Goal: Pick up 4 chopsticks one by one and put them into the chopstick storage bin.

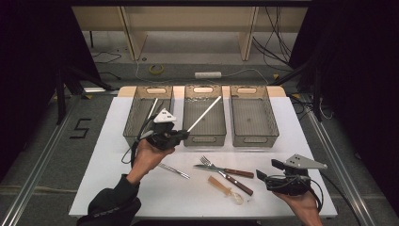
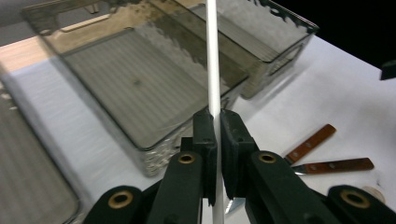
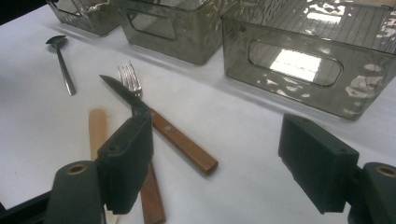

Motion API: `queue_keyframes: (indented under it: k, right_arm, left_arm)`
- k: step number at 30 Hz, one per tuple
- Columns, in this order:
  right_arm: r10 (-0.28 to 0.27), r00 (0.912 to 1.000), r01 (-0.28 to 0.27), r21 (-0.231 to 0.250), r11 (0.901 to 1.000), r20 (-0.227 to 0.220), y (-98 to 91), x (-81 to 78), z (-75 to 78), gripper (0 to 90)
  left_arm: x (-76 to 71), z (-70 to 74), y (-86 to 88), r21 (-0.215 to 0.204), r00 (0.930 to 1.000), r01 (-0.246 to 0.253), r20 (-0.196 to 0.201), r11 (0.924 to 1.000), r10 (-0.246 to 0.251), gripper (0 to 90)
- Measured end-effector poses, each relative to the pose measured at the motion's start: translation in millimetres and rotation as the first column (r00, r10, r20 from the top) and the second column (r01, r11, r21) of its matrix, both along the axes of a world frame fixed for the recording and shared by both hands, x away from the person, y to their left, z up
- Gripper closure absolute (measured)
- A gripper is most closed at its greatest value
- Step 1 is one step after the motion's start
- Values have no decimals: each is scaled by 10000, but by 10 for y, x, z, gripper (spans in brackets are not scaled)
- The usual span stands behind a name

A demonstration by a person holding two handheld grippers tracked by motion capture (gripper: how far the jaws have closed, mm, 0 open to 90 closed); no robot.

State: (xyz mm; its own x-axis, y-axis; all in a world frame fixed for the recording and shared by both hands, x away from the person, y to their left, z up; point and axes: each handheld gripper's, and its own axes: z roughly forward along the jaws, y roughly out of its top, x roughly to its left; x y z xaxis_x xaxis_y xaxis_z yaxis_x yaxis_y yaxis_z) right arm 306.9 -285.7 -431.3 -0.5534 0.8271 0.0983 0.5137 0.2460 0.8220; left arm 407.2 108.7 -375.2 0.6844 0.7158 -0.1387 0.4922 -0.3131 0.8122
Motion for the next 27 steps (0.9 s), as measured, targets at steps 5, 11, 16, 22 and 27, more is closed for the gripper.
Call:
queue_keyframes:
  k: [5,11,16,22,27]
  right_arm:
    - [15,10000,-15,-24,10000,-6,6,-5,1,275]
    - [25,10000,-25,-12,10000,25,3,-7,3,275]
    - [17,10000,-17,-3,10000,12,2,-8,4,275]
    - [34,10000,-34,0,10000,-7,13,-6,5,275]
    - [48,10000,-48,21,10000,6,20,-8,6,275]
  left_arm:
    - [77,-20,147,-128,9988,-484,-123,9987,483,854]
    - [171,-41,319,-15,9941,-1079,-94,9942,1079,854]
    - [251,-15,552,-130,9835,-1807,7,9835,1807,854]
    - [336,-15,815,-318,9689,-2474,2,9684,2476,854]
    - [402,-42,941,-364,9593,-2823,-14,9586,2825,854]
